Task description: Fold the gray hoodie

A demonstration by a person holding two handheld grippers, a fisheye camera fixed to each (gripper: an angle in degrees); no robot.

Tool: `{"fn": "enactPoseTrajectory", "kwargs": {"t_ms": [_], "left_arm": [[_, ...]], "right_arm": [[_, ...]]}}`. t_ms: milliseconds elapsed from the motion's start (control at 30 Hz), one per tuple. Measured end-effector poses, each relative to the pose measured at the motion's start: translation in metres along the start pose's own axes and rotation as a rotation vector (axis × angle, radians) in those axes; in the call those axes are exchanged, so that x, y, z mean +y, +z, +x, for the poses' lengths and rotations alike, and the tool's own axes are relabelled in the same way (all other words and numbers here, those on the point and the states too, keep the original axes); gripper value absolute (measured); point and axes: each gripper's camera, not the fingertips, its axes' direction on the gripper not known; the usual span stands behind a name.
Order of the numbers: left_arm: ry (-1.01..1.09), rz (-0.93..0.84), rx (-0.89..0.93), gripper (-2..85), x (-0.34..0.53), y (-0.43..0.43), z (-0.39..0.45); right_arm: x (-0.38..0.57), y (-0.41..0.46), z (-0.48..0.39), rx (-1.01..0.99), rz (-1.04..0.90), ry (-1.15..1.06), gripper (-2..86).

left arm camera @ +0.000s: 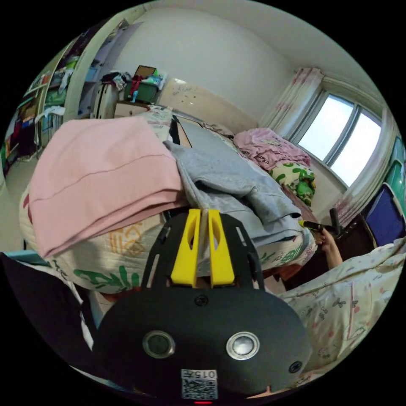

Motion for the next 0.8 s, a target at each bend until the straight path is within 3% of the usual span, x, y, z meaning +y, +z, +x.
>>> {"fn": "enactPoseTrajectory", "kwargs": {"t_ms": [133,333,400,500,633,700,800], "left_arm": [[0.037,-0.056,-0.011,2.6,-0.02,0.016,0.008],[0.175,-0.093,-0.1,7.2,-0.052,0.014,0.04],[0.329,-0.023,-0.112,9.5,-0.081,-0.007,0.068],[0.582,-0.035,-0.062,10.5,-0.133,0.005,0.119],[0.798,-0.143,0.047,13.5,-0.19,0.081,0.169],[0.881,-0.311,0.086,13.6,-0.211,0.146,0.184],[0.901,-0.418,0.072,11.1,-0.227,0.201,0.183]], "right_arm": [[0.03,0.002,0.007,0.087,-0.055,0.026,3.1],[0.074,-0.014,-0.036,0.327,-0.039,-0.218,5.1],[0.084,-0.036,-0.054,0.348,0.056,-0.346,6.7],[0.082,-0.056,-0.081,0.219,0.172,-0.551,8.5],[0.056,-0.014,-0.118,0.164,0.052,-0.813,12.2],[0.049,0.013,-0.126,0.165,-0.064,-0.868,14.2],[0.051,0.049,-0.129,0.181,-0.248,-0.933,13.9]]}}
